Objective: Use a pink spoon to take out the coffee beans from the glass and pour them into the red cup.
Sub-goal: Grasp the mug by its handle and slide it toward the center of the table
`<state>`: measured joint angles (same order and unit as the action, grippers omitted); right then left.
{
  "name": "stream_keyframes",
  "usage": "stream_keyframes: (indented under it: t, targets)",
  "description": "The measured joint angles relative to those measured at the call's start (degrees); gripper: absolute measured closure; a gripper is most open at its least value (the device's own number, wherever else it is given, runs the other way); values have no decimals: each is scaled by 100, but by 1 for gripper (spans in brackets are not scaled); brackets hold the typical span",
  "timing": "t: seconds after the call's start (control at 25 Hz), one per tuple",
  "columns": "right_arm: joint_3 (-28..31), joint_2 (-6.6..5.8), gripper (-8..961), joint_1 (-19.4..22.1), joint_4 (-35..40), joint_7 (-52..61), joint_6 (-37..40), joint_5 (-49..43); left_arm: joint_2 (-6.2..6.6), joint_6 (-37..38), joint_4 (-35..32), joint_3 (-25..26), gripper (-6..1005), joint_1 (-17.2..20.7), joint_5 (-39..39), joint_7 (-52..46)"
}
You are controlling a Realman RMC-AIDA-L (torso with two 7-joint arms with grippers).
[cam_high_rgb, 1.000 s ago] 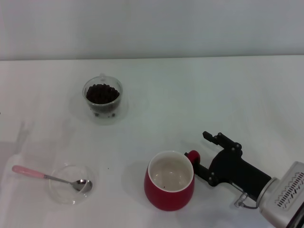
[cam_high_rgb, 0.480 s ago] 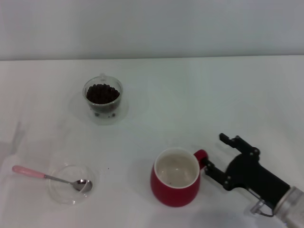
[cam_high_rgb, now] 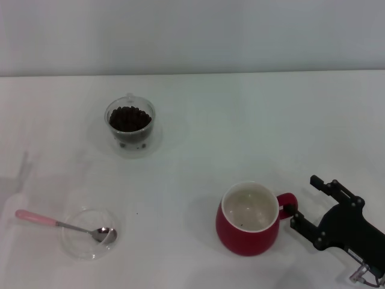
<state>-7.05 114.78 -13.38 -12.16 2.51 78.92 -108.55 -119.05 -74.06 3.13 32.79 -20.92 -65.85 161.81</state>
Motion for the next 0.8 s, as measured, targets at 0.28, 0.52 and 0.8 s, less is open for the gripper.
stream_keyframes:
  t: [0.28,0.52,0.8]
  targets:
    - [-376,2,210,-98,144,278,-92,0,-5,-11,14,0,107,31,-38,0]
    - [-659,2,211,-123,306,662,-45,-2,-5,11,4,0,107,33,-55,0]
    - [-874,1,212,-35,540,981,189,-10,4,28,-6,0,108,12,-54,0]
